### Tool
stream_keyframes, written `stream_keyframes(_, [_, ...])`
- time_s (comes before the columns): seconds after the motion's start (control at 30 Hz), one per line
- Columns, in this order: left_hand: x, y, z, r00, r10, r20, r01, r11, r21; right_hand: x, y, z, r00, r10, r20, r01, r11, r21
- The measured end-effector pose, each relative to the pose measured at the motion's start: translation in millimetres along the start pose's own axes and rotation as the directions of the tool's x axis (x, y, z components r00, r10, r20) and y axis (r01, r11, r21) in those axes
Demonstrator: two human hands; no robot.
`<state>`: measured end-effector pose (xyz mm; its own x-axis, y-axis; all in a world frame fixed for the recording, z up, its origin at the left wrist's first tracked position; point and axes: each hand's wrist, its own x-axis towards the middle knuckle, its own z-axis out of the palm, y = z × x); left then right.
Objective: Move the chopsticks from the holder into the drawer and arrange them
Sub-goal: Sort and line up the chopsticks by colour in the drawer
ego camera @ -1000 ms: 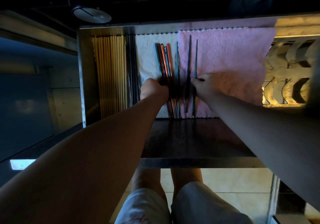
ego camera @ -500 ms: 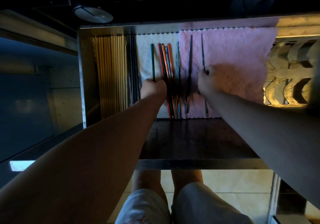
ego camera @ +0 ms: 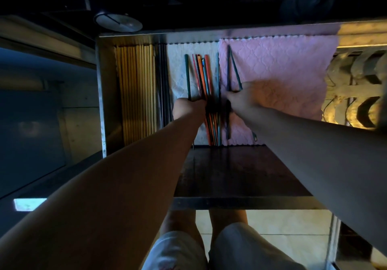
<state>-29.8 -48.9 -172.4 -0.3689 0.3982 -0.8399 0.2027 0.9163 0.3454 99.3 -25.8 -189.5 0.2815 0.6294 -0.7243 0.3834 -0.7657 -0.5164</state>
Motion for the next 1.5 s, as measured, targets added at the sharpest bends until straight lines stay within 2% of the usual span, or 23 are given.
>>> stream_keyframes(0.1, [-0.8,-1.0,-3.4,0.999,0.046,-0.021,-0.045,0.999,0.018,-0.2,-2.3,-1.0,1.0,0.026,0.011,-0.025,0.999,-0.036])
stream_keyframes(0.33, [1.8,-9.7,-10.8,0.982,0.18,-0.061,-0.172,0.977,0.126,-7.3,-0.4,-8.1,1.0,-0.006,0.006,0.005,0.998,0.055])
stream_keyframes(0.57, [-3.6,1.0,-1.8,0.96,0.195,-0.202,-0.198,0.98,0.006,-10.0,1.7,-14.5,0.989,-0.124,-0.082,0.123,0.992,-0.019])
stream_keyframes(0.7, [-1.7,2.6,5.7,0.97,0.184,-0.158,-0.18,0.983,0.039,-16.7,1.6,-16.8,0.975,-0.187,-0.121,0.177,0.98,-0.091])
stream_keyframes(0.77, [-0.2,2.3,8.8,0.976,0.169,-0.139,-0.162,0.985,0.058,-19.5,1.6,-17.0,0.973,-0.189,-0.13,0.182,0.981,-0.062])
stream_keyframes(0.97, [-2.0,12.1,19.2,0.97,0.187,-0.154,-0.148,0.961,0.235,-24.1,5.7,-14.4,0.963,-0.236,-0.131,0.23,0.972,-0.054])
stream_keyframes(1.13, [2.0,17.5,17.0,0.978,0.176,-0.109,-0.138,0.947,0.288,-22.9,7.5,-10.5,0.972,-0.196,-0.131,0.195,0.981,-0.023])
stream_keyframes(1.27, [-0.1,17.8,14.7,0.98,0.183,-0.083,-0.156,0.953,0.261,-20.8,10.6,-8.3,0.98,-0.167,-0.106,0.179,0.977,0.117])
stream_keyframes(1.37, [-2.3,15.1,9.8,0.973,0.223,-0.062,-0.2,0.945,0.258,-17.6,16.7,-4.7,0.99,-0.129,-0.048,0.136,0.977,0.164])
stream_keyframes(1.5, [-4.4,4.1,-2.3,0.957,0.283,-0.068,-0.254,0.926,0.279,-12.0,20.2,5.3,0.998,-0.048,-0.048,0.055,0.985,0.166])
